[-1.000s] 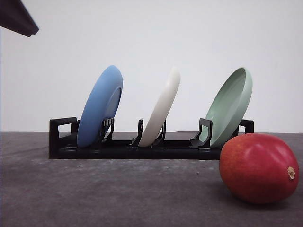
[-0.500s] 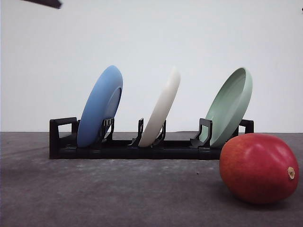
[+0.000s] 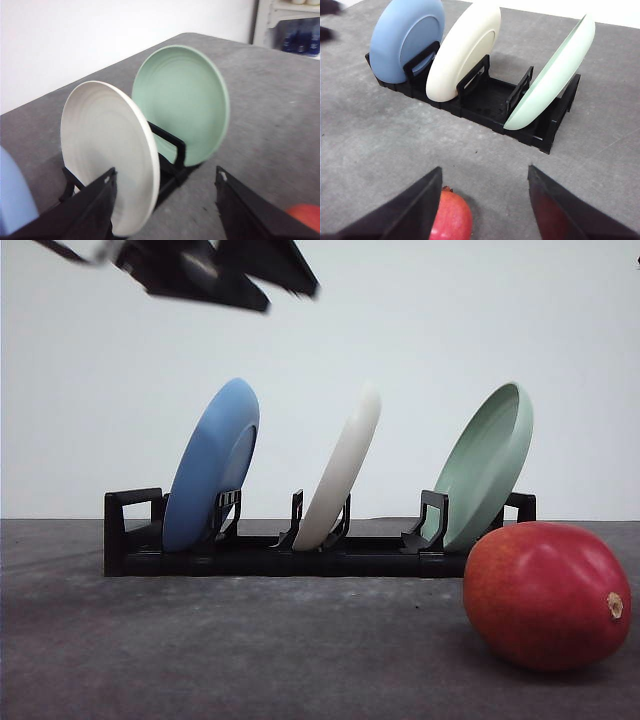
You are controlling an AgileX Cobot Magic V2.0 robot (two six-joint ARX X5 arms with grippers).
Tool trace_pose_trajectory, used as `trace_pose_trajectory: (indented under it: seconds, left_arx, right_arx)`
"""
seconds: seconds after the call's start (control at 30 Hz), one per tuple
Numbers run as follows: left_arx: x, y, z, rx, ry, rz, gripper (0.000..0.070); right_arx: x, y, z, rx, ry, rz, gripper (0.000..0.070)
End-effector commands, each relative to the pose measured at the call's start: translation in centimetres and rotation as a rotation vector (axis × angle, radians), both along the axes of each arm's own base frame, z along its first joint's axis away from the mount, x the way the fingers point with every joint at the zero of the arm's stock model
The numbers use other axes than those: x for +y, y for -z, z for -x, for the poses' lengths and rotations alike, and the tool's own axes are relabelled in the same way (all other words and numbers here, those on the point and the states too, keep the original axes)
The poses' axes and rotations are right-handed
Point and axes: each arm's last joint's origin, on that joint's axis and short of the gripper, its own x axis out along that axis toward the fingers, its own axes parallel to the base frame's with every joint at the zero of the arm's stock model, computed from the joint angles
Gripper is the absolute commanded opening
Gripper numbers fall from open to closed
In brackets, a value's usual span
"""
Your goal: Place pomegranate in white plate
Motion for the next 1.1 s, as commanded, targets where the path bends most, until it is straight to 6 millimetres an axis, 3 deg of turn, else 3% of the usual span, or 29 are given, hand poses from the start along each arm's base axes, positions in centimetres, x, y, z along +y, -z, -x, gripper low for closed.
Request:
trace_pose_trajectory:
  seconds: [0.0, 0.53, 0.83, 0.9, 1.07]
  left_arx:
    - [-1.1, 0.1, -0.6, -0.028, -0.009, 0.01, 0.0409]
    - [-7.2, 5.4, -6.2, 0.084, -0.099, -0.109, 0.0405]
    - [-8.7, 7.2, -8.0, 0.105, -0.128, -0.145, 0.0388]
    - [-8.7, 7.2, -8.0, 0.103, -0.135, -0.147, 0.0344]
    - [-8.7, 7.2, -8.0, 0.103, -0.138, -0.148, 0.0072]
  right_arx:
    - [0.0, -0.6, 0.1, -0.023, -0.004, -0.011, 0.0345]
    - [0.0, -0.6, 0.1, -0.023, -0.004, -0.01, 0.0345]
    - [0.0, -0.6, 0.1, -0.023, -0.004, -0.01, 0.0345]
    - [0.0, -0.6, 0.1, -0.023, -0.004, -0.01, 0.0345]
    - [0.0, -0.6, 0.1, -0.023, -0.004, -0.01, 0.0345]
